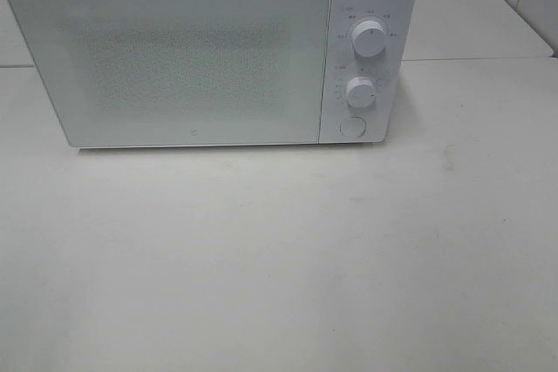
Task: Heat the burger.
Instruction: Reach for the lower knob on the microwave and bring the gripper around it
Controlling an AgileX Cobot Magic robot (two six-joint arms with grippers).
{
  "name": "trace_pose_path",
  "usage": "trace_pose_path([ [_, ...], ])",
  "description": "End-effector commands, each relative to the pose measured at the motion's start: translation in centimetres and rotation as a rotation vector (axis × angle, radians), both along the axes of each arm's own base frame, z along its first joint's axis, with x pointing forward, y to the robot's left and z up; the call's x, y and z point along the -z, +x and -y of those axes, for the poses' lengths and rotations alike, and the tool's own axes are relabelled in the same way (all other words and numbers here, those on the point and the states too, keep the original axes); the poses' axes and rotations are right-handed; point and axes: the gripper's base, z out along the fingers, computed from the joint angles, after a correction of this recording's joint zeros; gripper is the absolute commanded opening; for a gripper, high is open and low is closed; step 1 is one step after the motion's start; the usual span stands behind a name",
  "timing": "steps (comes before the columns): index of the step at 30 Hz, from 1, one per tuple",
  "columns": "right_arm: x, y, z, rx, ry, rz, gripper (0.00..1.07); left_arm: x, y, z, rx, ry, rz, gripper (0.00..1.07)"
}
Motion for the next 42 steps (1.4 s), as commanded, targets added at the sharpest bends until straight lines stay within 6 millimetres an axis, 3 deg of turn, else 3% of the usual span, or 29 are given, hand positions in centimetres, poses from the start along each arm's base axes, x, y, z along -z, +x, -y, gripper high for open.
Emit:
trace_pose_path([
  [1, 0.1, -0.4, 0.1, 0.004, -0.011, 0.029, 0.75, -0.1, -0.3, 0.0, -0.007, -0.007, 0.036, 1.00],
  [16, 0.1, -0.4, 0.1, 0.005, -0.012, 0.029, 0.75, -0.1, -0.3, 0.0, -0.007, -0.007, 0.036, 1.00],
  [22, -1.0, -0.1, 0.0, 0.005, -0.008, 0.037, 0.75, -0.1, -0.3, 0.0, -0.007, -0.007, 0.036, 1.00],
  [30, -3.0, 3.1, -0.2, -0.011, -0.012, 0.082, 0.75, -0.1, -0.3, 0.0, -0.007, -0.007, 0.036, 1.00],
  [42, -3.9, 7.7, -0.7, -0.033, -0.019, 0.097, 0.75, -0.1, -0.3, 0.0, -0.007, -0.007, 0.036, 1.00],
])
